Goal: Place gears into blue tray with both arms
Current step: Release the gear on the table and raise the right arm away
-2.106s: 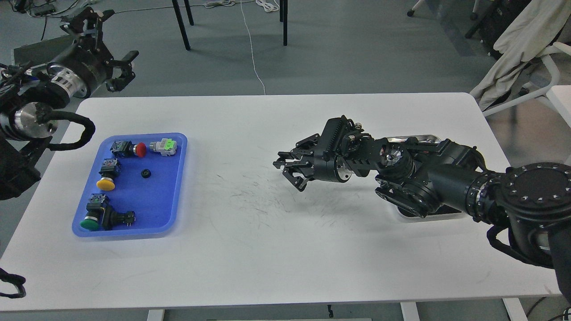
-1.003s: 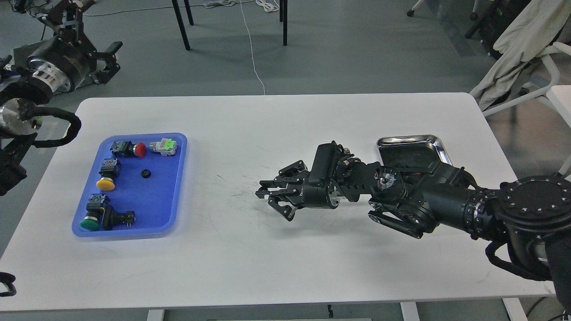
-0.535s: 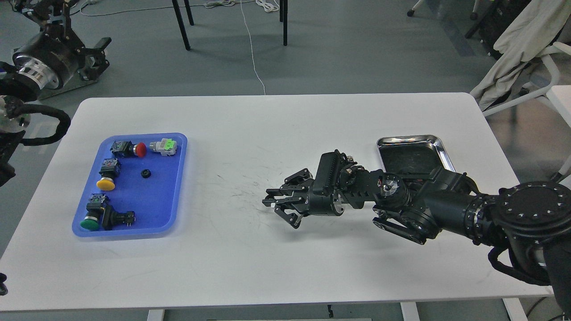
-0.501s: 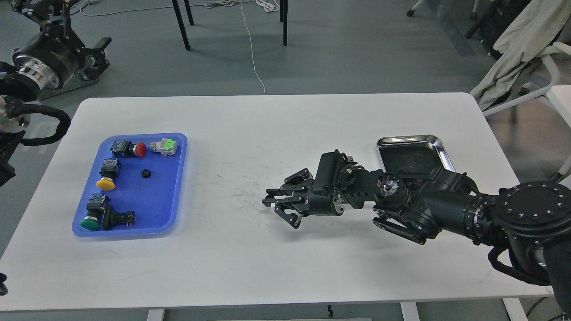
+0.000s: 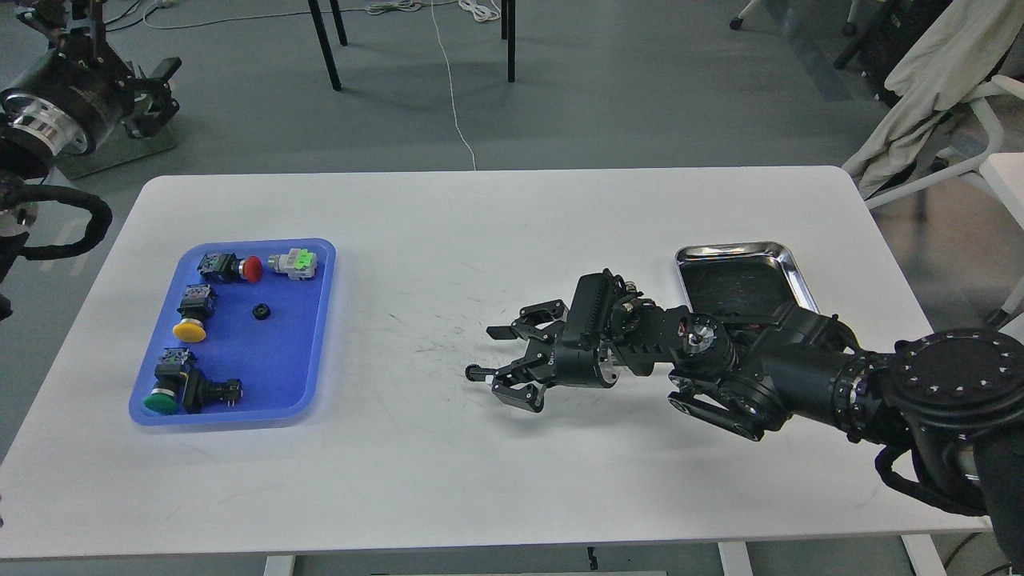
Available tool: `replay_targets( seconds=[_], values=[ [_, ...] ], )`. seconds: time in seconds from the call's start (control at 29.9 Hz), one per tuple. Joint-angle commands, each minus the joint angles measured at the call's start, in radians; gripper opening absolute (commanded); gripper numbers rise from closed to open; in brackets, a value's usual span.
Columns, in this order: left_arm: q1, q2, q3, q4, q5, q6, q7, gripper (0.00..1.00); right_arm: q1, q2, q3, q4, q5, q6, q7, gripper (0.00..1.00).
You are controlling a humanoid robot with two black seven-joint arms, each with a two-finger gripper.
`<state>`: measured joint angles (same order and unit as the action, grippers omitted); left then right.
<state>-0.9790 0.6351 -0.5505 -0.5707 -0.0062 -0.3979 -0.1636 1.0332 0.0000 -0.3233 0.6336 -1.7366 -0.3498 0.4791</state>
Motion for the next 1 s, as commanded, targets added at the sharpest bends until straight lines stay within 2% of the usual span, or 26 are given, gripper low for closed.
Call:
replay_targets(
  seconds=[0.0,0.1,0.2,0.27,0.5,0.67,0.74,0.9,0.97],
  values=[
    [0.0,0.008,0.004,0.0,0.002,0.001,-0.001,0.91,0.005,0.0,0.053,-0.006,0.021,0.005,-0.005,0.71],
    [0.002,0.014,0.011,0.0,0.003,-0.002,-0.001,0.91,0.021,0.0,0.111,-0.025,0.11,0.011,-0.008,0.78],
    [0.002,0.017,0.014,-0.001,0.005,-0.004,-0.001,0.91,0.077,0.0,0.136,-0.043,0.23,0.014,-0.01,0.79],
    [0.003,0.018,0.017,-0.014,0.012,-0.003,-0.001,0.91,0.122,0.0,0.142,-0.055,0.334,0.015,-0.01,0.83],
    [0.014,0.026,0.038,-0.095,0.054,0.004,-0.002,0.91,0.208,0.0,0.142,-0.057,0.617,0.035,-0.011,0.84],
    [0.017,0.058,0.081,-0.187,0.129,0.005,-0.004,0.91,0.212,-0.119,0.144,-0.052,0.755,0.043,-0.011,0.84],
    [0.019,0.06,0.089,-0.224,0.15,0.007,-0.004,0.91,0.212,-0.17,0.15,-0.051,0.828,0.045,-0.011,0.88],
    [0.02,0.064,0.119,-0.288,0.215,0.005,-0.004,0.91,0.212,-0.276,0.197,-0.049,1.005,0.081,-0.014,0.9],
    [0.025,0.067,0.144,-0.333,0.271,0.005,-0.02,0.91,0.211,-0.325,0.211,-0.051,1.072,0.1,-0.019,0.92]
  ],
)
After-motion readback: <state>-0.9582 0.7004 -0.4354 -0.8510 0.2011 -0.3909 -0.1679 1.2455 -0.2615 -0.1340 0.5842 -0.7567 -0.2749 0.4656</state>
